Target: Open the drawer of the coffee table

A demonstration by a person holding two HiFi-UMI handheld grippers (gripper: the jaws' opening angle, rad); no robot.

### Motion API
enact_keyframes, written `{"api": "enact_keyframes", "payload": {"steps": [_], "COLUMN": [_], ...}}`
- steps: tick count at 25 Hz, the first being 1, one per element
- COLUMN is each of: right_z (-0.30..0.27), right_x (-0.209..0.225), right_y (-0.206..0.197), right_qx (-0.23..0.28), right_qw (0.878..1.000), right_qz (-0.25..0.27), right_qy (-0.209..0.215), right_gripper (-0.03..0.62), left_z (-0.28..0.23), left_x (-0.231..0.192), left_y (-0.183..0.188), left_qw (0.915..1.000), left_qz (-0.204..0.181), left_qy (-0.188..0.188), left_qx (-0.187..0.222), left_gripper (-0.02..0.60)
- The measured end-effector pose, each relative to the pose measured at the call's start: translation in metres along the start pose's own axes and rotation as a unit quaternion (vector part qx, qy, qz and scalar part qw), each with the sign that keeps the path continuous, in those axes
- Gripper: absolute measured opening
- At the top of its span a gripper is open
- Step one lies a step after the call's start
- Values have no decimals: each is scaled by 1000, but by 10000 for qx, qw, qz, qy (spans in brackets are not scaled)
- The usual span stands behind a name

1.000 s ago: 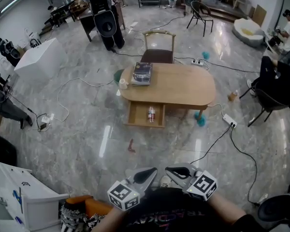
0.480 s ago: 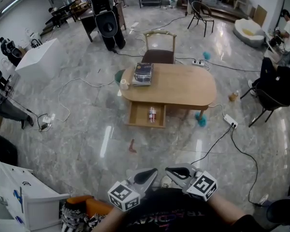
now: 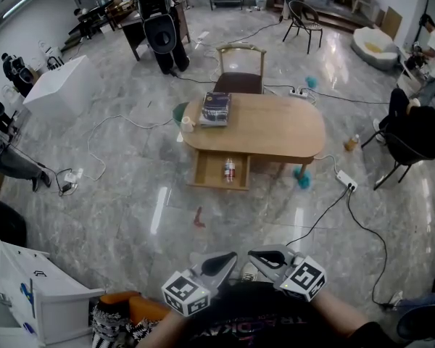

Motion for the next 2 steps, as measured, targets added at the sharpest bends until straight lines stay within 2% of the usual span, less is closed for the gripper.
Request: {"api": "enact_keyframes", "payload": {"steps": [2], "right_z": [-1], "right_x": [0], "right_y": [1], "right_qx": [5], "right_qw": [10000], "right_qz": [-10], "right_qy": [-7], "right_gripper": [2], "left_z": [1], "left_x": [-1], "left_y": [1], "left_qw": [10000], "left_qz": [1], "left_qy": [-5], "left_qx": [9], "left_gripper": [6]}}
Point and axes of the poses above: the fingertips, and each gripper's own axes: z backward along the fingers, x to its right, y out of its top, the point moved 6 cm from there along z, backward along the fingers, and after that the axes turned 11 degrees about x, right-handed, at the moved point
